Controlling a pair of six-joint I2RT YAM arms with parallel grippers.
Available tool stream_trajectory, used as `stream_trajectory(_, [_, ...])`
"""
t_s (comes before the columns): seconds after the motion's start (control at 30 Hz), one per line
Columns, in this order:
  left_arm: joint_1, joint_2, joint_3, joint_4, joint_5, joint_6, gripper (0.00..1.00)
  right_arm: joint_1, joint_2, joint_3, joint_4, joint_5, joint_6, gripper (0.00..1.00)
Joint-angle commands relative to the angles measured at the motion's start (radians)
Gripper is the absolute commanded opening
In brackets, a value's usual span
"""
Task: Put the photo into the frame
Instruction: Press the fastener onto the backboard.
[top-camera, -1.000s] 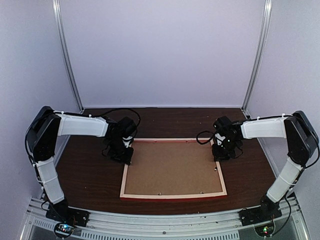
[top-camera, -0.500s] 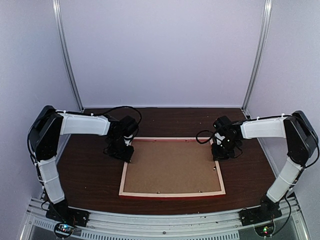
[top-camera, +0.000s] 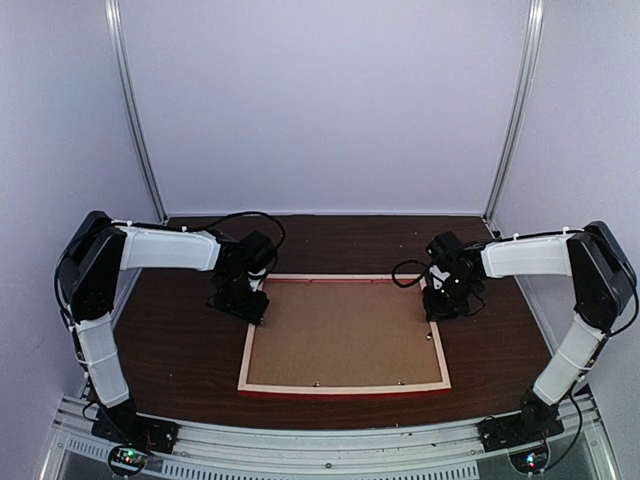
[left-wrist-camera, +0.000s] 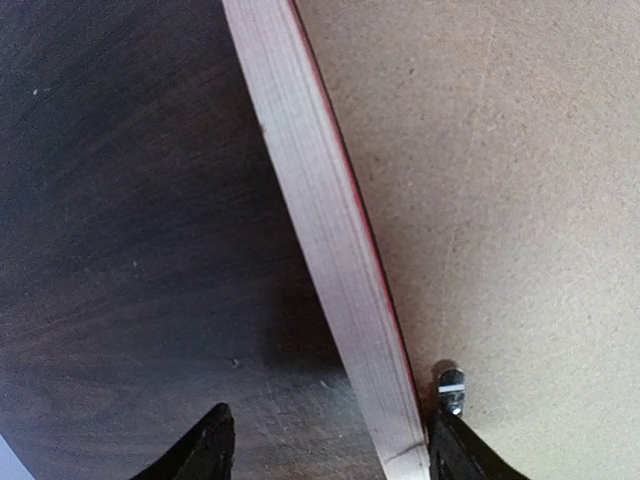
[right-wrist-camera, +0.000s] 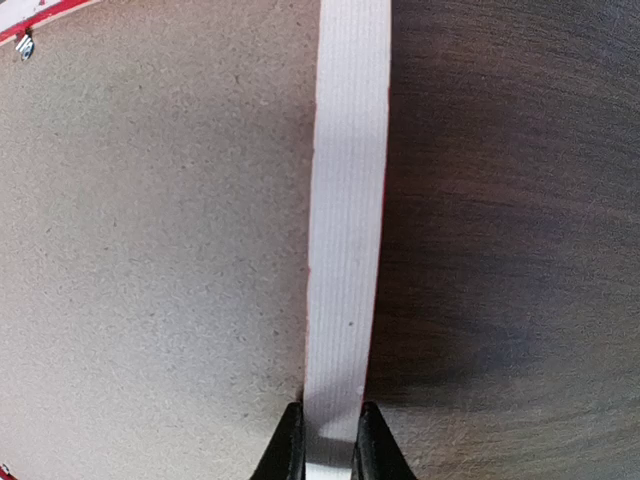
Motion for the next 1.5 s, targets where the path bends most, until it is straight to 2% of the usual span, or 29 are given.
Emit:
stream_trajectory(0.0, [0.008, 0.059, -0.004, 0.132, -0.073, 0.013, 0.68, 0.005, 0.065, -0.036, 0.012, -0.032, -0.037, 0.14])
stream_trajectory(0.5, [0.008, -0.009, -0.028, 0.220, -0.061, 0.076, 0.75, 0.005, 0.077, -0.034, 0.013, -0.034, -0.040, 0.14])
stream_trajectory(0.73, [0.008, -0.065, -0.028, 0.228, -0.041, 0.087, 0.75, 0.004, 0.085, -0.037, 0.016, -0.036, -0.041, 0.14])
stream_trajectory(1.13, [0.008, -0.024, -0.011, 0.208, 0.006, 0.080, 0.75, 0.005, 0.079, -0.051, 0.025, -0.041, -0.040, 0.14])
stream_trajectory(1.47, [0.008, -0.013, -0.057, 0.207, 0.039, 0.048, 0.75, 0.005, 0.073, -0.056, 0.028, -0.044, -0.036, 0.14])
